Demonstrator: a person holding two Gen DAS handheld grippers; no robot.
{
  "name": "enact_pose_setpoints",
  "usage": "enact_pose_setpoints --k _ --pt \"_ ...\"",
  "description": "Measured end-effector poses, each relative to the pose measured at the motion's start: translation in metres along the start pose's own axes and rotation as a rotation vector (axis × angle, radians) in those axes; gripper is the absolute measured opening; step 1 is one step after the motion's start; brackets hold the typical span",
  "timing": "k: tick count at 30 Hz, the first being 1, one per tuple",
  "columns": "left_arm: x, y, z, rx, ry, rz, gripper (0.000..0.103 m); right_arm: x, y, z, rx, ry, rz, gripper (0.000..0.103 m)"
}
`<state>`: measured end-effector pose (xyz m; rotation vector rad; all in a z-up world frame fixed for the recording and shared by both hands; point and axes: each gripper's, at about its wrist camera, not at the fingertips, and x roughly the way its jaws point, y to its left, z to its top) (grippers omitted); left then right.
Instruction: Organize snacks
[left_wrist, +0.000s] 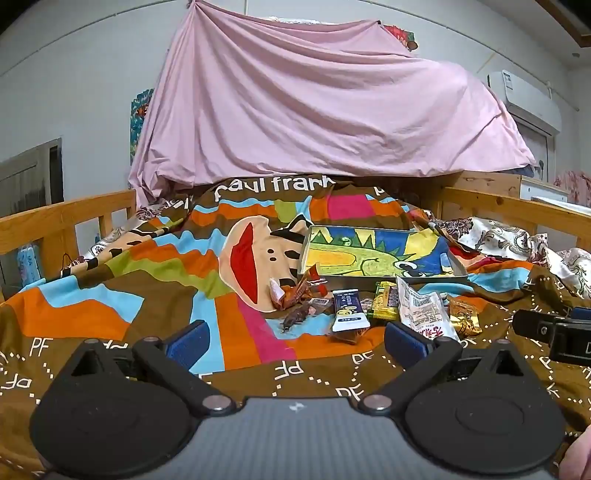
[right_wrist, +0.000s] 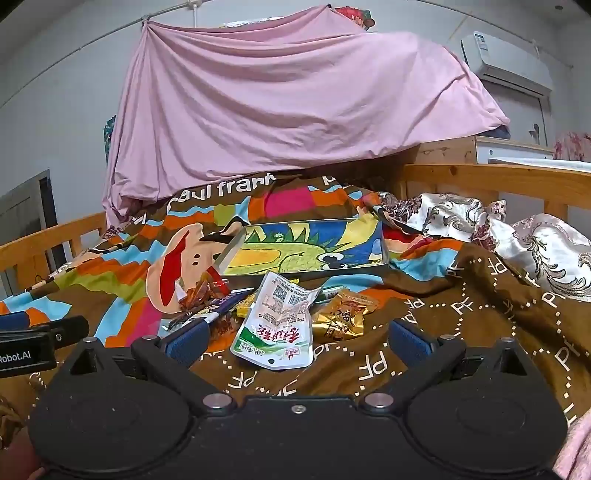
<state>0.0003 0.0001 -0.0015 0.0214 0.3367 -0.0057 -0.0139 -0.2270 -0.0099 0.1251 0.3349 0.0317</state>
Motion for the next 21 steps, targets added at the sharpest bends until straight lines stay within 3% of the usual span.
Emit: enact_pose_setpoints --k 21 --pt "0.0031 0.0021 -0.0039 -0.002 0.004 -0.001 0.103 0.0011 -0.0009 -0.0003 0.010 0.009 0.001 0.103"
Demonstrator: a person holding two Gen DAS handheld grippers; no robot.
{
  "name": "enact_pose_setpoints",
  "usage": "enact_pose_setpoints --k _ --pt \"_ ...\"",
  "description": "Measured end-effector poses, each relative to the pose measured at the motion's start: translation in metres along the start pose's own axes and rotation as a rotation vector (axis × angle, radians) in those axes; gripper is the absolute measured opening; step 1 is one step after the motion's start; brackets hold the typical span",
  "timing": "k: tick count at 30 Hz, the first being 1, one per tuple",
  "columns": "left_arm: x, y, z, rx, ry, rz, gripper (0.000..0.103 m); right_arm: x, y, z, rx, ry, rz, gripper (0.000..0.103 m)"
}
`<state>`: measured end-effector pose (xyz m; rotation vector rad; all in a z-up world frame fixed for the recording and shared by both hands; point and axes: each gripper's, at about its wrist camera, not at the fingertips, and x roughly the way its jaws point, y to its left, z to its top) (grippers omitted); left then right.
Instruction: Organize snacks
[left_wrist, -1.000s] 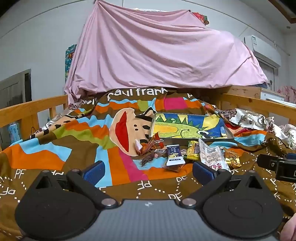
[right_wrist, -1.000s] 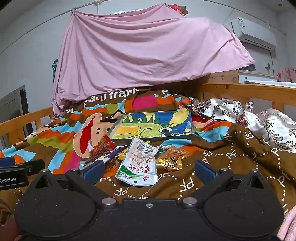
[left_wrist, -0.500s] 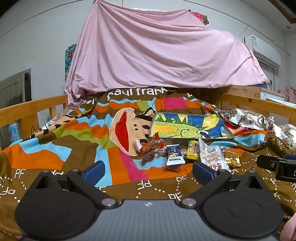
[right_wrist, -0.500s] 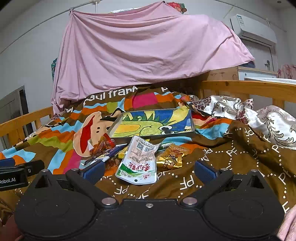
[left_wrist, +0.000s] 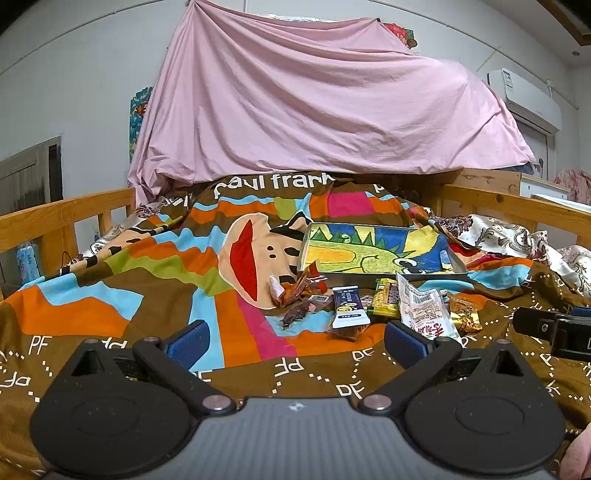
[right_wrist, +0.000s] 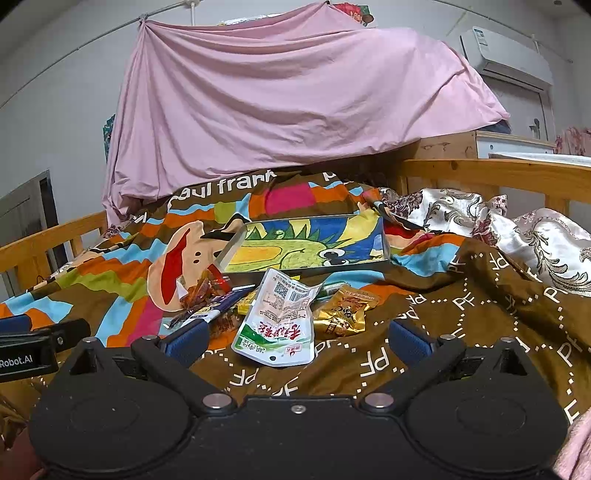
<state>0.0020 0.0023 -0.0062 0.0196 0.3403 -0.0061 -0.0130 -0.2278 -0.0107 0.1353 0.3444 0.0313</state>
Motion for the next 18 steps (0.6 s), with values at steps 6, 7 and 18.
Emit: enact_pose_setpoints --k 6,7,18 --pt "0.0000 -0.0023 -0.0016 0.004 0.001 -0.001 0.103 0.0001 -0.0003 -0.0001 0.001 0.001 0.000 0.103" --pt "-0.0001 -0.0027 -0.0021 0.005 0.001 -0.001 0.103 0.0002 -0.0005 -0.0001 0.001 0.001 0.000 0.103" --pt "-0.0001 -0.0030 -0.0024 0.006 0.003 -0.001 0.103 0.0005 -0.0008 0.0001 0.003 0.003 0.001 0.103"
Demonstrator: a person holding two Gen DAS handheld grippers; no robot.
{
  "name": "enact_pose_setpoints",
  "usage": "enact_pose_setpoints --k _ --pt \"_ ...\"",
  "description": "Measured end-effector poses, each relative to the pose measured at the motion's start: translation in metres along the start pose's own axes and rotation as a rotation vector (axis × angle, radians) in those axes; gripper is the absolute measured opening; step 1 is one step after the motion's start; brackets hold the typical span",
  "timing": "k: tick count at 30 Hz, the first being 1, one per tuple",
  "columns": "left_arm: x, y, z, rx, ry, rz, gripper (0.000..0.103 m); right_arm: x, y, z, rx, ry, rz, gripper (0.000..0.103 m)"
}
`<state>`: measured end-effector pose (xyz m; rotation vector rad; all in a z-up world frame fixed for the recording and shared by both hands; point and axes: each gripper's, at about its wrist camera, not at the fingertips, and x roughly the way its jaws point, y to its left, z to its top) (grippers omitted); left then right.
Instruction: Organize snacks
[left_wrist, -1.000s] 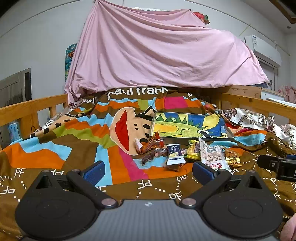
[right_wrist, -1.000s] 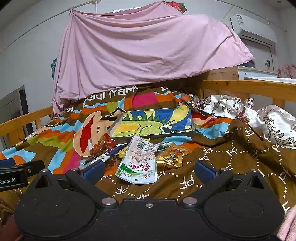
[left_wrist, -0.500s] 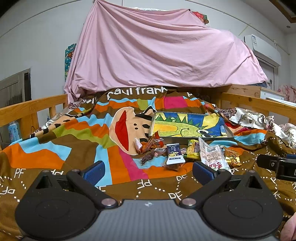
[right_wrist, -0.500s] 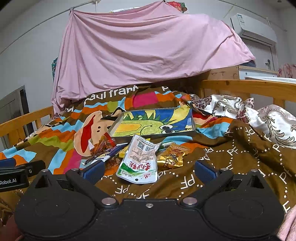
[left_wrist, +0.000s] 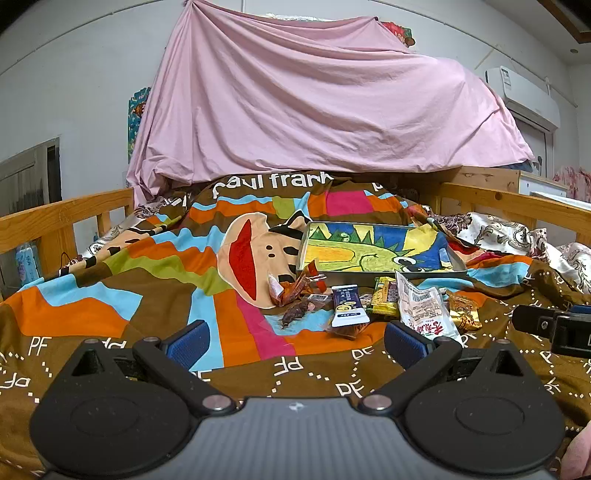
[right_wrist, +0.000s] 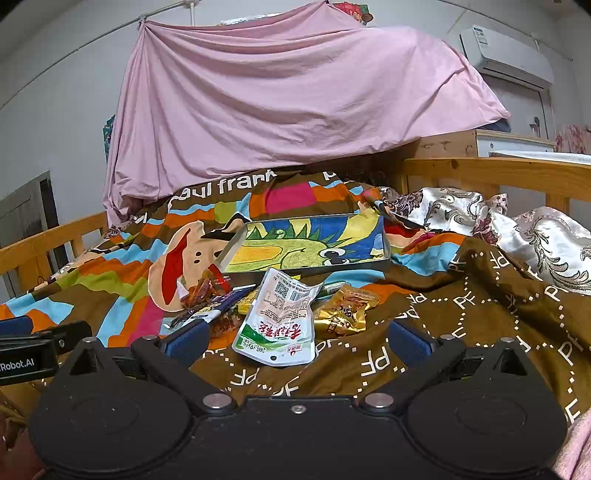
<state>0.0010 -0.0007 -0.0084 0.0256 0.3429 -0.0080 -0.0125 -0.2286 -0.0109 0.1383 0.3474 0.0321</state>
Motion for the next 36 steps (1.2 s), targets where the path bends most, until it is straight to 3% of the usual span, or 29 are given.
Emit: enact_pose_setpoints --k 22,36 --pt "-0.0005 -0.0009 -0.0001 0.008 0.007 -0.001 0.103 0.0006 0.0023 -0.0013 -0.004 0.007 -0.007 0.103" --pt "0.0070 0.0012 0.0017 -0.007 0.057 0.022 0.103 0.0073 0.0080 -0.0053 -0.020 0.030 -0.002 0.103"
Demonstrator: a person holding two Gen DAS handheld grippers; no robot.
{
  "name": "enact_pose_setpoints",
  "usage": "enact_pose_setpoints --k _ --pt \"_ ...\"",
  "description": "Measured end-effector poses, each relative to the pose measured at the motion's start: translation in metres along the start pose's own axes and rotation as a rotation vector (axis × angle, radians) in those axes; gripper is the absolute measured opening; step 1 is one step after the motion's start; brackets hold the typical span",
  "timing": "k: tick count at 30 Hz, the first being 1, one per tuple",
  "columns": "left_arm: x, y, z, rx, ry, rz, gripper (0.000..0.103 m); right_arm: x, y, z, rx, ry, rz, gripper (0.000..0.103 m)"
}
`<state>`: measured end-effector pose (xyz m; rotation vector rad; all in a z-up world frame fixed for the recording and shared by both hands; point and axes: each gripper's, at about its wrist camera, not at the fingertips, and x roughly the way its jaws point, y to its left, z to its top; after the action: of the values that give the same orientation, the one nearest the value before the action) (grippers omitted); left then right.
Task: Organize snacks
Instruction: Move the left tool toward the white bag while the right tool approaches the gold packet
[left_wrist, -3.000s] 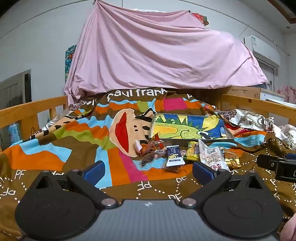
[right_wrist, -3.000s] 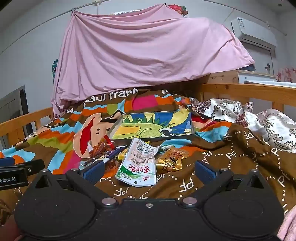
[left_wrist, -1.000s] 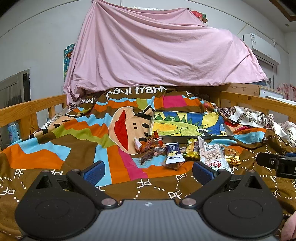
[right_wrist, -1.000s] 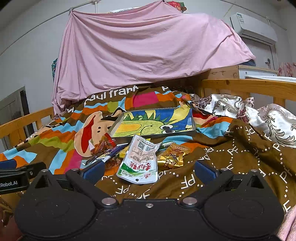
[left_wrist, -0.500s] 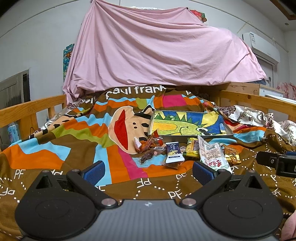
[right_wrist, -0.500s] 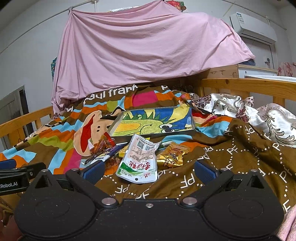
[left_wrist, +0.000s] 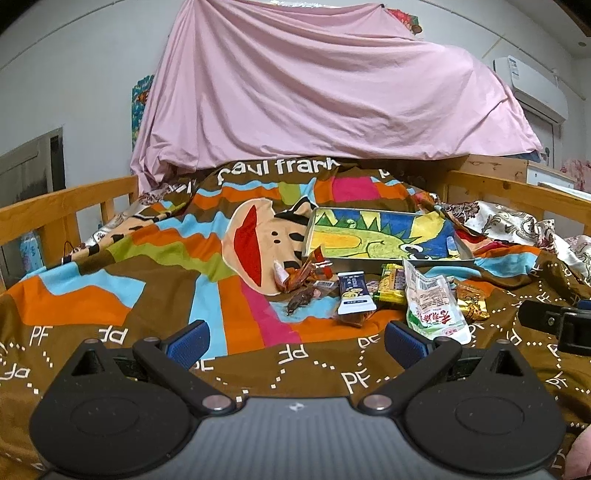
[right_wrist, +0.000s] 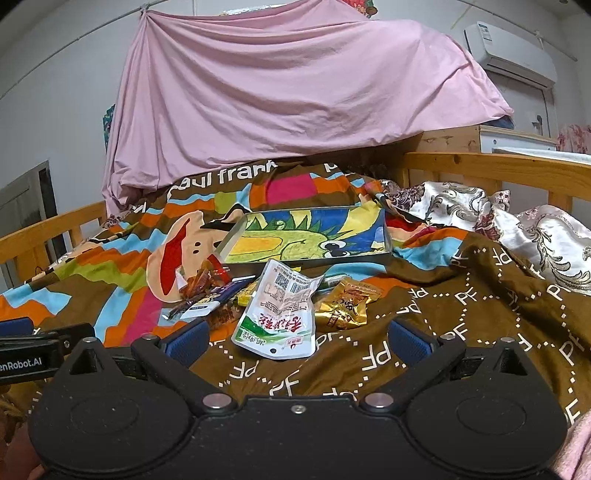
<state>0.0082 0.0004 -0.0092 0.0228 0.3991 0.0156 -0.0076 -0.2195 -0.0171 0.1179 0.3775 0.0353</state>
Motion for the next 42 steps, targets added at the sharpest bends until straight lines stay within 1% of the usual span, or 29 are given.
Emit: enact_pose_setpoints --k 4,8,9,11,14,19,22,25,30,33,38,42 --pt "0.002 0.002 0.001 -0.015 0.015 0.004 0.103 0.001 -0.002 0.004 -0.009 0.013 -0.007 0.103" --pt "0.005 0.004 0.002 -0.021 0.031 0.013 0.103 0.011 -0.004 0.003 -0.016 0.083 -0.068 0.103" --pt "0.006 0.004 0.003 -0.021 0.036 0.017 0.103 0.016 -0.005 0.003 -0.010 0.113 -0.079 0.103" --pt "0.009 0.003 0.003 -0.019 0.049 0.033 0.103 0.022 -0.008 0.002 0.012 0.150 -0.077 0.103" --pt "0.016 0.001 0.005 -0.016 0.099 0.081 0.103 0.026 -0.010 0.004 0.032 0.179 -0.081 0.103" --pt "0.023 0.000 0.005 -0.022 0.140 0.099 0.103 0.036 -0.015 0.007 0.064 0.235 -0.087 0.103" --pt "0.027 -0.004 0.008 -0.011 0.154 0.109 0.103 0.042 -0.020 0.009 0.082 0.260 -0.088 0.103" --pt "0.032 -0.008 0.013 -0.003 0.154 0.114 0.103 0.048 -0.025 0.011 0.099 0.271 -0.114 0.103" --pt "0.039 -0.017 0.021 0.005 0.147 0.113 0.103 0.059 -0.039 0.011 0.159 0.311 -0.136 0.103" --pt "0.043 -0.023 0.025 0.016 0.151 0.107 0.103 0.064 -0.041 0.011 0.174 0.328 -0.138 0.103" --pt "0.052 -0.029 0.030 0.024 0.175 0.105 0.103 0.069 -0.042 0.013 0.175 0.355 -0.137 0.103" --pt "0.059 -0.034 0.034 0.043 0.202 0.120 0.103 0.075 -0.044 0.016 0.177 0.372 -0.135 0.103"
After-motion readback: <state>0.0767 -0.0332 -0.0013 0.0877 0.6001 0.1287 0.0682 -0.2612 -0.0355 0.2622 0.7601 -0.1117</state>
